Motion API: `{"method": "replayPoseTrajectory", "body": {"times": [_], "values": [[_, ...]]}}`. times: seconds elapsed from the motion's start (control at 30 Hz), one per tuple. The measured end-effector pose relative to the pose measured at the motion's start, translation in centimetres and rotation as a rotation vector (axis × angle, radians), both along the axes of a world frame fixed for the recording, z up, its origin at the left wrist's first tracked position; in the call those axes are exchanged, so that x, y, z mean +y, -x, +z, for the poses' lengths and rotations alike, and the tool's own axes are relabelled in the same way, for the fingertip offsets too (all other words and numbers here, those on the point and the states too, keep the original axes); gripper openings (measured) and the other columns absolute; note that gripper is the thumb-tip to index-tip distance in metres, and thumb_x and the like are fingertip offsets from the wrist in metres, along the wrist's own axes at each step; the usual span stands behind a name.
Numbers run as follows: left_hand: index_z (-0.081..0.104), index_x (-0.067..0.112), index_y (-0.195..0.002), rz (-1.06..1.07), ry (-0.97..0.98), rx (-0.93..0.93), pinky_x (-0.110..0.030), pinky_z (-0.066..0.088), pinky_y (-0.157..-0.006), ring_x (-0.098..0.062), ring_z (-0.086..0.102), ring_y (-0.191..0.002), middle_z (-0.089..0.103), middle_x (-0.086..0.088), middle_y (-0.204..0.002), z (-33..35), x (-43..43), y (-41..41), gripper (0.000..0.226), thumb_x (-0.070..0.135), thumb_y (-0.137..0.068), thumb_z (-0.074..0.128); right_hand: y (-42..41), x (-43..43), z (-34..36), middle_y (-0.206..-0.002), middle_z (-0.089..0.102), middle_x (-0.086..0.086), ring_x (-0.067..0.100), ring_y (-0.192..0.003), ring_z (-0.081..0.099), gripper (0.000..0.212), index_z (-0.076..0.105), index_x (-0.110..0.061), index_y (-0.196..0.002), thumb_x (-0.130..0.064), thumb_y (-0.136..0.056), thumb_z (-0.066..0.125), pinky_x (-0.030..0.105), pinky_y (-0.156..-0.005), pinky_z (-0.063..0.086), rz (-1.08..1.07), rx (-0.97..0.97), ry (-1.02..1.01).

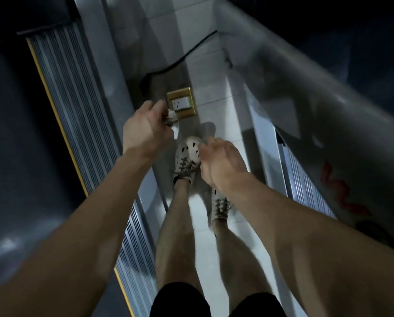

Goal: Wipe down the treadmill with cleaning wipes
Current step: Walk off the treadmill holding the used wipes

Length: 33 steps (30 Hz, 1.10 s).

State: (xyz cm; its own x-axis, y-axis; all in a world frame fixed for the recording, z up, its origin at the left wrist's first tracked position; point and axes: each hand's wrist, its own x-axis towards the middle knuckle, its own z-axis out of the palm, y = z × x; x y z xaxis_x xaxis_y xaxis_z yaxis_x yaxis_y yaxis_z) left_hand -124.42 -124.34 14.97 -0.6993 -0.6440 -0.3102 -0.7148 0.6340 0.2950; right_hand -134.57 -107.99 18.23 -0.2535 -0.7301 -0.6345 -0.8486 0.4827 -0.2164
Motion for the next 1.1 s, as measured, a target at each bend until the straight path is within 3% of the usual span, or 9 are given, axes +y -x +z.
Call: {"method": "replayPoseTrajectory", "body": {"times": [0.2, 0.27, 0.37, 0.5, 0.73, 0.83, 0.93, 1.1], "values": [[0.061, 0.020, -0.112, 0.041, -0.023, -0.049, -0.039, 0.041, -0.065, -0.033, 0.060, -0.085, 0.062, -0.006, -0.106, -0.3, 5.0, -5.2, 0.030, 0.026, -0.086, 0.074, -2.6, 3.5, -1.6, -0.124, 0.060, 0.010, 0.028, -0.113, 0.060, 0.028, 0.063, -0.012, -0.127, -0.019, -0.099, 0.062, 0.041, -0.097, 0.048, -0.048, -0.027, 0.050], [0.062, 0.020, -0.111, 0.051, -0.025, -0.027, -0.042, 0.047, -0.066, -0.033, 0.061, -0.084, 0.063, -0.006, -0.106, -0.2, 6.4, -6.8, 0.028, 0.026, -0.086, 0.074, -3.8, 4.5, -2.2, -0.118, 0.062, 0.011, 0.029, -0.106, 0.061, 0.022, 0.066, -0.011, -0.119, -0.015, -0.099, 0.059, 0.040, -0.091, 0.050, -0.091, 0.015, 0.130], [0.064, 0.018, -0.111, 0.060, -0.008, 0.012, -0.045, 0.052, -0.066, -0.034, 0.061, -0.086, 0.065, -0.008, -0.105, 0.3, 8.0, -8.9, 0.030, 0.025, -0.085, 0.077, -5.9, 5.8, -2.6, -0.095, 0.065, 0.017, 0.036, -0.083, 0.064, 0.007, 0.070, -0.003, -0.091, -0.001, -0.085, 0.067, 0.038, -0.069, 0.046, -0.223, 0.084, 0.327], [0.065, 0.016, -0.111, 0.037, 0.042, 0.056, -0.046, 0.055, -0.068, -0.033, 0.063, -0.089, 0.066, -0.007, -0.104, 1.1, 10.1, -11.6, 0.028, 0.022, -0.086, 0.075, -8.6, 8.9, -2.6, -0.086, 0.063, 0.017, 0.036, -0.073, 0.061, 0.006, 0.067, -0.003, -0.082, -0.001, -0.080, 0.071, 0.036, -0.063, 0.041, -0.300, 0.160, 0.474], [0.062, 0.016, -0.111, -0.039, 0.053, 0.106, -0.054, 0.056, -0.074, -0.039, 0.063, -0.091, 0.065, -0.011, -0.108, 2.7, 16.0, -16.7, 0.028, 0.028, -0.087, 0.072, -13.3, 15.8, -1.6, -0.089, 0.064, 0.020, 0.041, -0.076, 0.064, 0.013, 0.067, -0.002, -0.084, 0.005, -0.075, 0.073, 0.043, -0.061, 0.052, -0.211, 0.171, 0.657], [0.062, 0.016, -0.109, -0.056, 0.046, 0.128, -0.053, 0.054, -0.074, -0.039, 0.063, -0.095, 0.065, -0.010, -0.111, 3.8, 20.0, -19.6, 0.028, 0.029, -0.085, 0.066, -15.3, 19.9, -1.2, -0.100, 0.065, 0.019, 0.042, -0.086, 0.065, 0.008, 0.068, -0.005, -0.093, -0.006, -0.085, 0.068, 0.046, -0.068, 0.057, -0.135, 0.157, 0.623], [0.062, 0.016, -0.113, -0.083, 0.038, 0.119, -0.054, 0.056, -0.076, -0.037, 0.064, -0.099, 0.065, -0.009, -0.113, 4.2, 24.4, -22.6, 0.028, 0.027, -0.087, 0.067, -17.4, 25.1, -0.6, -0.108, 0.065, 0.017, 0.040, -0.094, 0.064, 0.018, 0.069, -0.006, -0.102, -0.017, -0.093, 0.058, 0.046, -0.076, 0.055, -0.143, 0.112, 0.570], [0.063, 0.017, -0.113, 0.027, -0.027, 0.150, -0.053, 0.058, -0.077, -0.034, 0.066, -0.094, 0.066, -0.006, -0.112, 3.0, 32.8, -26.2, 0.029, 0.029, -0.087, 0.066, -19.5, 33.9, -0.6, -0.112, 0.066, 0.014, 0.036, -0.095, 0.063, 0.022, 0.070, -0.005, -0.108, -0.017, -0.097, 0.056, 0.045, -0.077, 0.055, -0.066, 0.092, 0.485]]}}
